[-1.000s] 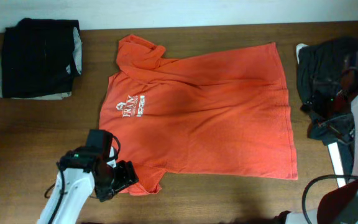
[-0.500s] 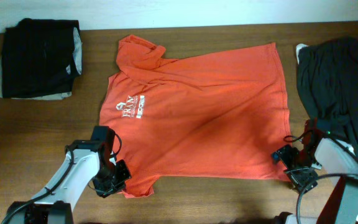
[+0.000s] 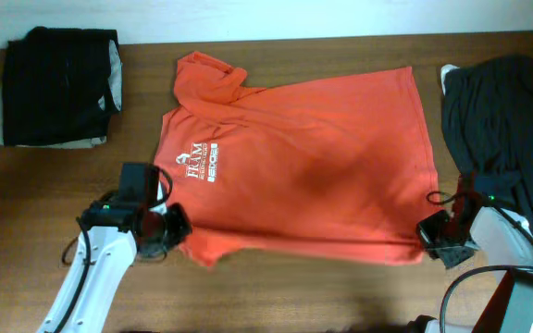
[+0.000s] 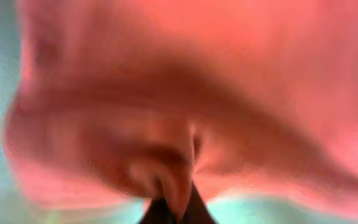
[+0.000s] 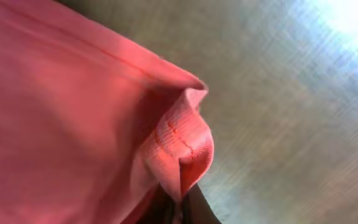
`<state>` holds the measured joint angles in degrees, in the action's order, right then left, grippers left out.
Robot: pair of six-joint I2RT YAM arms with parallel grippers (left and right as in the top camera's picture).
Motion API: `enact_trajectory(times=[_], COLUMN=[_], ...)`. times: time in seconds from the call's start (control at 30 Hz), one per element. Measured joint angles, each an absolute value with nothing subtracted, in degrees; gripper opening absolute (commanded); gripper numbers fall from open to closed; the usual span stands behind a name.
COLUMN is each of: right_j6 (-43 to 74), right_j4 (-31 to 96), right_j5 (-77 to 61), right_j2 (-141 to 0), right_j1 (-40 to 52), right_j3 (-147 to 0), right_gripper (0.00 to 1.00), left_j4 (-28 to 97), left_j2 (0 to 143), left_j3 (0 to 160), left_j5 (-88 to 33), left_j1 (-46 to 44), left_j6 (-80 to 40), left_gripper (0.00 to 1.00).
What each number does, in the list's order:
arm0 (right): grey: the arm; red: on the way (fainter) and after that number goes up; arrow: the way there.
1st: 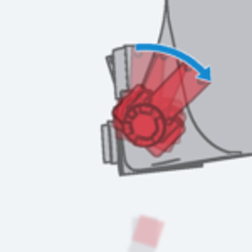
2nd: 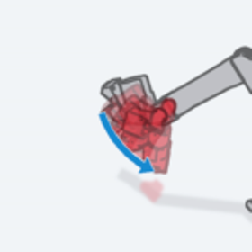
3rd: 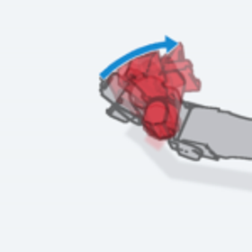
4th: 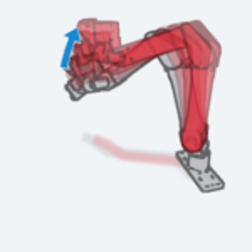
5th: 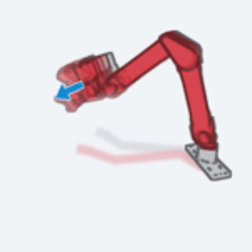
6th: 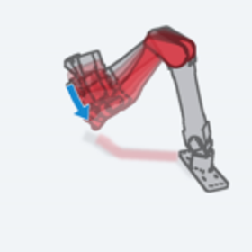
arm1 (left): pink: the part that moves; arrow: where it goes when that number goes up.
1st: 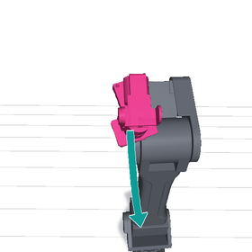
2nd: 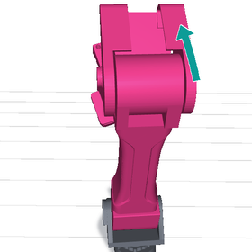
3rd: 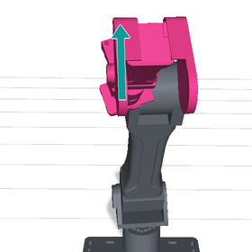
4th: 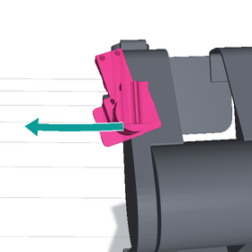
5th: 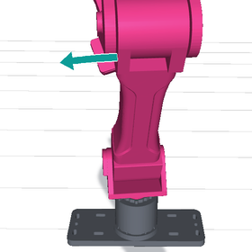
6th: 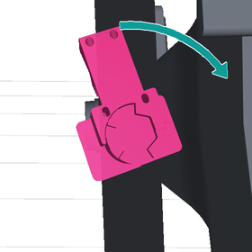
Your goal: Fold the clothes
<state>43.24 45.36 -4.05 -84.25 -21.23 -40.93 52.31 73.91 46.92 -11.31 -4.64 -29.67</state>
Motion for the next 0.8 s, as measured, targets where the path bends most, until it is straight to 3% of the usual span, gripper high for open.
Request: enact_trajectory(times=[0.27,0.4,0.43,0.47,0.5,0.53,0.57,0.6,0.67,0.73,0.8], right_j6=[41.19,40.91,40.86,41.06,40.97,40.75,39.68,36.27,29.91,24.73,17.56], right_j4=[17.85,11.64,10.28,8.84,7.03,5.37,4.29,5.06,13.02,29.17,35.40], right_j5=[-10.15,-10.22,-10.04,-10.00,-9.56,-9.37,-9.39,-9.89,-10.48,-11.33,-15.22], right_j2=[-84.18,-84.51,-85.47,-87.57,-90.41,-91.81,-92.60,-92.71,-92.64,-92.27,-91.09], right_j1=[-16.01,-14.83,-14.83,-14.83,-14.83,-14.83,-14.83,-14.83,-14.85,-14.83,-14.55], right_j3=[-41.89,-41.95,-41.95,-41.98,-42.00,-42.00,-42.00,-42.41,-46.94,-58.28,-66.19], right_gripper=[0.06,0.13,0.22,0.71,0.99,0.99,0.99,0.99,0.99,0.99,0.97], left_j4=[24.08,12.84,10.72,9.13,7.20,6.42,3.97,3.84,6.83,14.96,24.97], left_j2=[78.43,87.05,88.99,91.33,93.14,93.65,94.96,95.96,95.90,93.67,89.73], left_j3=[47.37,47.40,47.44,47.44,47.44,47.42,47.51,47.48,48.82,52.73,57.98], left_j5=[-3.99,-1.41,-1.23,-1.02,-0.93,-0.75,-0.49,0.10,1.15,1.56,1.74], left_j1=[-4.64,-4.64,-4.64,-4.64,-4.64,-4.64,-4.62,-4.62,-4.60,-4.36,-4.32], left_j6=[-29.58,-29.58,-29.58,-29.58,-29.58,-29.41,-29.43,-29.39,-27.97,-26.98,-25.69], left_gripper=[0.01,0.01,0.01,0.11,0.47,0.77,0.92,0.99,0.99,0.99,0.99])
